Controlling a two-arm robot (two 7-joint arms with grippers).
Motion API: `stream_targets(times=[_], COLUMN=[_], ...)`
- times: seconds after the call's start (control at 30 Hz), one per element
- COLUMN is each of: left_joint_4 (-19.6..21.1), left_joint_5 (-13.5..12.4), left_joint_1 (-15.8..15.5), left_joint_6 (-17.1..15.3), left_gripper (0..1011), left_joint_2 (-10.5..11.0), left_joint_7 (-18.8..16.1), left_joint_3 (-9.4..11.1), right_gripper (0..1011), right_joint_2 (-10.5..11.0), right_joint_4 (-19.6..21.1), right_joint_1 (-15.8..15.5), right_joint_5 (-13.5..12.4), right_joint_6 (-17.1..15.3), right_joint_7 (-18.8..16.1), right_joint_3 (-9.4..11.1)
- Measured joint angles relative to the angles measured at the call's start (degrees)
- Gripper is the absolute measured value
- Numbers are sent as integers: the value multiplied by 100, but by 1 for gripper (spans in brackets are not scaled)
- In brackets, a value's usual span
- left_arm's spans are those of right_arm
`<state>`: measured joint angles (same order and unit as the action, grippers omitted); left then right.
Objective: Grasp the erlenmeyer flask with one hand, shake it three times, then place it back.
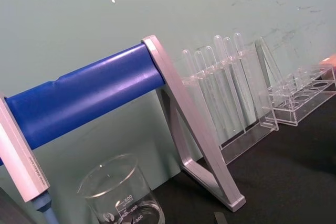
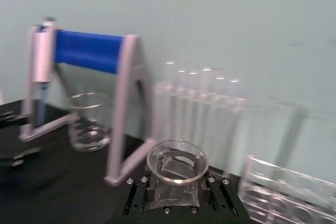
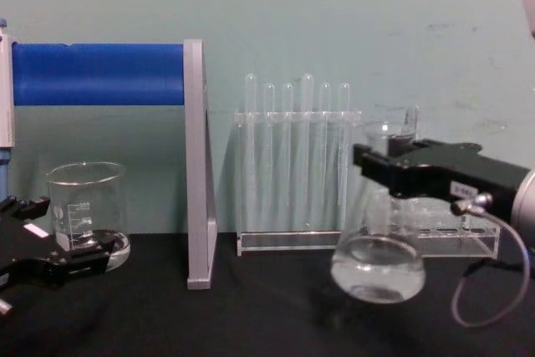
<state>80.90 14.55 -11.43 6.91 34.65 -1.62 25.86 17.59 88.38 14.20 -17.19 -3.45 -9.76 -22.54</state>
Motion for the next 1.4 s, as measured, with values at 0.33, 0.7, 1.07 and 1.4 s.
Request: stream_targets(times=[0.33, 0.7, 1.07, 1.4], left_joint_4=[0, 0, 0, 0], left_joint_5=[0, 0, 0, 0], left_joint_1=[0, 0, 0, 0], left_joint_6=[0, 0, 0, 0], left_gripper=[1001, 1001, 1001, 1001], left_joint_2=[0, 0, 0, 0], left_joint_7=[0, 0, 0, 0], left_joint_3=[0, 0, 0, 0], right_gripper=[449, 449, 449, 449], right_joint_2=[-233, -170, 211, 680], right_joint_4=[-135, 43, 512, 854], right_joint_1=[6, -112, -366, -471], right_joint_5=[196, 203, 14, -298], right_joint_6=[-78, -121, -56, 133], right_joint_7=[364, -274, -1429, -2301], right_joint_3=[282, 209, -176, -620])
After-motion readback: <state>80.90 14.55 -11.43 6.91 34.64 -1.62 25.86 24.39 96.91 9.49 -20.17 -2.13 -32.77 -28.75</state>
